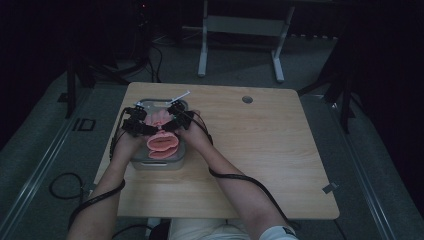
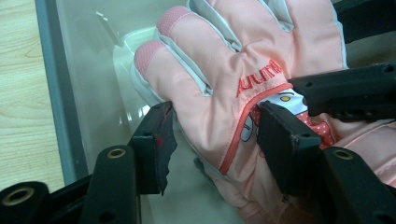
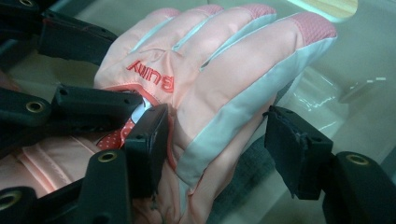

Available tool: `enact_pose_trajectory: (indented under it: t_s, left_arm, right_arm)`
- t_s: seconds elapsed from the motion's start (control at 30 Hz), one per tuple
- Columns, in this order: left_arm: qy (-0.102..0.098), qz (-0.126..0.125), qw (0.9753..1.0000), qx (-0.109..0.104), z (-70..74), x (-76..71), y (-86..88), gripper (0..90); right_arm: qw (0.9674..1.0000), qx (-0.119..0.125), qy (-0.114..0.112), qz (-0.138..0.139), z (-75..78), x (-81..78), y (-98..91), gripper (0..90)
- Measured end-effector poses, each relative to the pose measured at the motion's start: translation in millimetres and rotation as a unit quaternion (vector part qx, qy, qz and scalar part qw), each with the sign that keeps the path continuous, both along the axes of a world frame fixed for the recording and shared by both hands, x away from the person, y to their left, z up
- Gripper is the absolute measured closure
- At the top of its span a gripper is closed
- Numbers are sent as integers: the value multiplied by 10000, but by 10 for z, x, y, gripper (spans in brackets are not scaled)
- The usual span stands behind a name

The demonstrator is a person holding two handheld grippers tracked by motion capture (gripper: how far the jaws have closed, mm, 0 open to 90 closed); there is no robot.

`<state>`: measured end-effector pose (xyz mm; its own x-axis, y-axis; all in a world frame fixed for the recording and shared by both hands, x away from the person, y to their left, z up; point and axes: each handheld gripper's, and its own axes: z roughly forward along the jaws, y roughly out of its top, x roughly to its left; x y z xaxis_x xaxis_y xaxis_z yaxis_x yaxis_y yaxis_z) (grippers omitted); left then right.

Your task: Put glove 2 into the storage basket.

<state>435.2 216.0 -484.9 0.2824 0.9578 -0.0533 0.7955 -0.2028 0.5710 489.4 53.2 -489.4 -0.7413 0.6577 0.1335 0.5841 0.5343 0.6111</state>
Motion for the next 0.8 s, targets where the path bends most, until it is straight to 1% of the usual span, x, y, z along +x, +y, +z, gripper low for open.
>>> enact_pose_trajectory:
  t_s: [0.1, 0.13, 0.17, 0.23, 0.27, 0.33, 0.37, 0.4, 0.43, 0.47, 0.5, 0.53, 0.57, 0.63, 0.67, 0.7, 0.77, 0.8]
  left_arm:
    - [-19, 10, 10000, 24, -1, -5, -5, 459]
    - [-62, 26, 10000, -45, 7, -12, 13, 459]
    - [-86, 39, 9999, -98, 12, -15, 23, 448]
    - [-163, 61, 9996, -209, 26, -26, 43, 437]
    - [-199, 70, 9994, -267, 38, -31, 55, 432]
    - [-278, 73, 9992, -279, 67, -41, 67, 431]
    - [-365, 43, 9990, -248, 93, -52, 71, 431]
    - [-450, 52, 9986, -267, 116, -64, 74, 432]
    - [-459, 27, 9985, -284, 139, -70, 77, 432]
    - [-490, 29, 9984, -294, 151, -76, 79, 432]
    - [-521, 26, 9980, -351, 165, -81, 91, 432]
    - [-504, 28, 9979, -401, 180, -83, 104, 431]
    - [-544, 53, 9976, -433, 200, -89, 112, 431]
    - [-558, 45, 9975, -429, 224, -94, 121, 431]
    - [-582, 47, 9972, -463, 235, -99, 127, 428]
    - [-592, 11, 9968, -546, 245, -101, 134, 423]
    - [-616, 3, 9966, -542, 263, -111, 132, 422]
    - [-655, -12, 9962, -577, 276, -121, 129, 400]
  right_arm:
    - [10000, -37, -25, 3, -6, 2, 6, 393]
    - [10000, -37, -13, 17, -6, 9, 6, 388]
    - [10000, 15, -7, 30, 13, 12, -6, 397]
    - [9999, 29, -72, 79, 45, -6, -13, 414]
    - [9999, 72, -81, 56, 75, -13, -23, 426]
    - [9998, 172, -99, 84, 138, -19, -46, 432]
    - [9997, 183, -128, 87, 161, -24, -53, 445]
    - [9996, 221, -158, 92, 192, -31, -63, 457]
    - [9994, 285, -142, 104, 221, -37, -72, 456]
    - [9991, 346, -177, 168, 252, -43, -83, 451]
    - [9990, 355, -211, 170, 268, -51, -86, 451]
    - [9989, 396, -191, 155, 288, -61, -87, 449]
    - [9987, 443, -170, 196, 302, -62, -96, 441]
    - [9984, 508, -168, 205, 340, -76, -109, 443]
    - [9982, 546, -145, 219, 353, -80, -114, 438]
    - [9980, 558, -175, 225, 370, -87, -120, 437]
    - [9979, 564, -203, 232, 393, -100, -124, 436]
    - [9974, 639, -223, 246, 431, -116, -145, 427]
